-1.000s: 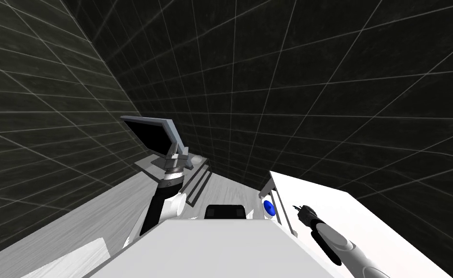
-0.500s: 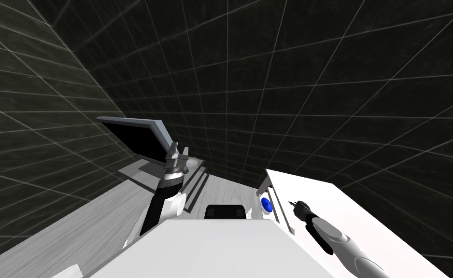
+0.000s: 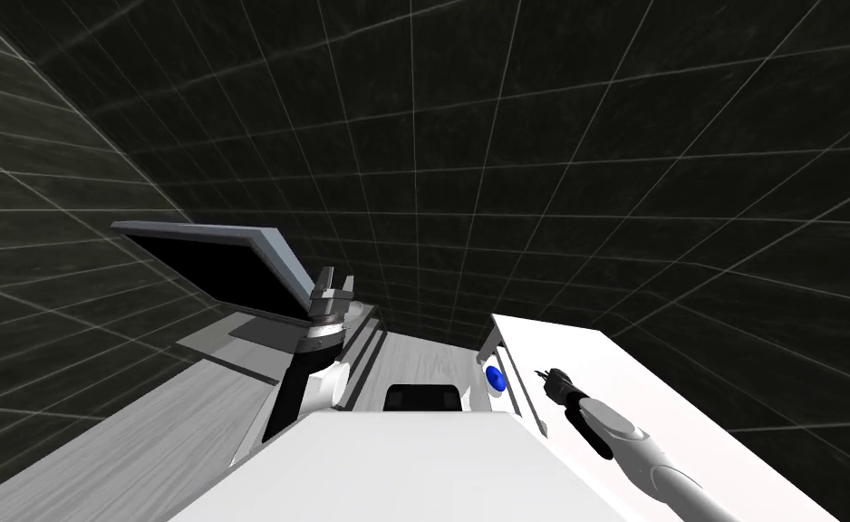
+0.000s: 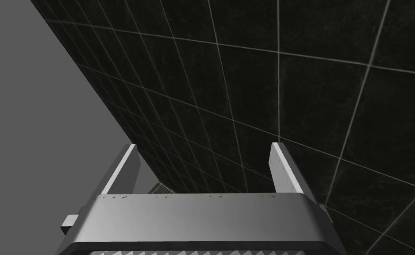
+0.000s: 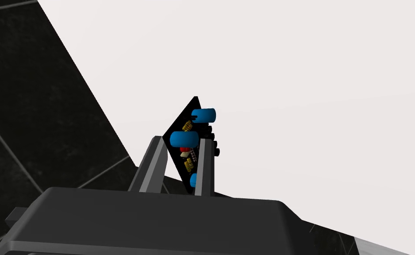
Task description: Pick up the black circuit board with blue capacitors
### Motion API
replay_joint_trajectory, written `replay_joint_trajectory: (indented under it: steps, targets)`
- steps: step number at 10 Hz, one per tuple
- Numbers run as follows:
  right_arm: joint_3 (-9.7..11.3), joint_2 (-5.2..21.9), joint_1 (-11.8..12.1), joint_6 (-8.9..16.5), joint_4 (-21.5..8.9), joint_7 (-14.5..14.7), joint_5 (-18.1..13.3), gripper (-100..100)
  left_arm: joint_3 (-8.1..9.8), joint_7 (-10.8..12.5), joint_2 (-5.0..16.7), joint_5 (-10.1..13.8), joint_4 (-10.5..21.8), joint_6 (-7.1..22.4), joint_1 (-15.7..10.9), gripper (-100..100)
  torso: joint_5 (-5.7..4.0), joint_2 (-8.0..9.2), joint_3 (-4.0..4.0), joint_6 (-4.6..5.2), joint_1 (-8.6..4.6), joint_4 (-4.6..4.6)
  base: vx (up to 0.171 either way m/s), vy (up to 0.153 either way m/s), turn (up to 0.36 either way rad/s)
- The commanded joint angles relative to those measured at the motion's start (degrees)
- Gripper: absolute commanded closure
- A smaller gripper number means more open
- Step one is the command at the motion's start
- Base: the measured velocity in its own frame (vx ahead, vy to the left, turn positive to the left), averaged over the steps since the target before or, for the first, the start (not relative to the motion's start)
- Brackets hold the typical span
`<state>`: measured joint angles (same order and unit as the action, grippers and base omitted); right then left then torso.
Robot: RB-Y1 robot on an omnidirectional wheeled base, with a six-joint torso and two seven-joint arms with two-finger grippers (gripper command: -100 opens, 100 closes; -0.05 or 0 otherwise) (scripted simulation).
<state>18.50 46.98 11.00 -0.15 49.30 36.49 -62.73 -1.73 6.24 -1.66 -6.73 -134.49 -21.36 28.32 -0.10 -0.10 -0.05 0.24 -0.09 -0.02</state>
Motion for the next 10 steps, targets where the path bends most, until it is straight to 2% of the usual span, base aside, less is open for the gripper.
replay_joint_trajectory:
  steps: [1,2,4,5,6,7,8,9,10]
  targets:
    - [0.42,0.28,-0.40,-0.52,0.32,2.86,1.26,100,0.00,0.00,0.00,0.00,0.00,0.00,0.00,0,0.00,0.00,0.00,0.00,0.00,0.00,0.044,0.025,-0.115]
    - [0.65,0.40,-1.32,-1.47,0.63,4.55,3.41,100,-0.01,0.00,0.00,0.00,0.00,0.00,-0.01,0,0.01,0.00,0.00,-0.07,0.03,0.01,0.051,0.023,-0.261]
    - [0.65,0.40,-1.32,-1.47,0.63,6.73,3.41,100,-0.01,0.00,0.00,0.00,0.00,0.00,-0.01,0,0.01,0.00,0.00,-0.06,0.02,0.01,0.031,0.016,-0.059]
    - [0.89,0.53,-2.24,-2.43,0.93,9.34,5.56,100,-0.01,0.00,0.00,0.00,0.00,0.00,-0.01,0,0.00,0.04,0.03,-0.11,-0.02,0.02,0.033,0.020,-0.219]
    - [0.89,0.53,-2.24,-2.43,0.93,10.32,5.56,100,0.00,0.00,0.00,0.00,0.00,0.00,0.00,0,0.03,0.05,0.02,0.01,0.01,0.00,0.034,0.024,-0.162]
    - [1.12,0.65,-3.16,-3.38,1.24,12.14,7.71,100,0.00,0.00,0.00,0.00,0.00,0.00,-0.01,0,0.01,0.05,0.02,-0.05,0.02,0.00,0.052,0.022,-0.251]
    - [1.12,0.65,-3.16,-3.38,1.24,13.82,7.71,100,0.00,0.00,0.00,0.00,0.00,0.00,0.00,0,0.03,0.00,0.00,-0.01,0.03,0.00,0.048,0.022,-0.144]
    - [0.97,0.69,-2.79,-3.24,1.35,12.59,7.40,100,-0.01,0.00,0.00,0.00,0.00,0.00,-0.01,0,0.02,-0.01,-0.01,-0.08,0.02,0.00,0.016,0.009,-0.011]
    - [1.00,0.68,-2.82,-3.26,1.37,12.93,7.47,0,-0.01,0.00,0.00,0.00,0.00,0.00,-0.02,0,0.01,0.06,0.03,-0.10,-0.02,0.01,0.000,0.000,0.000]
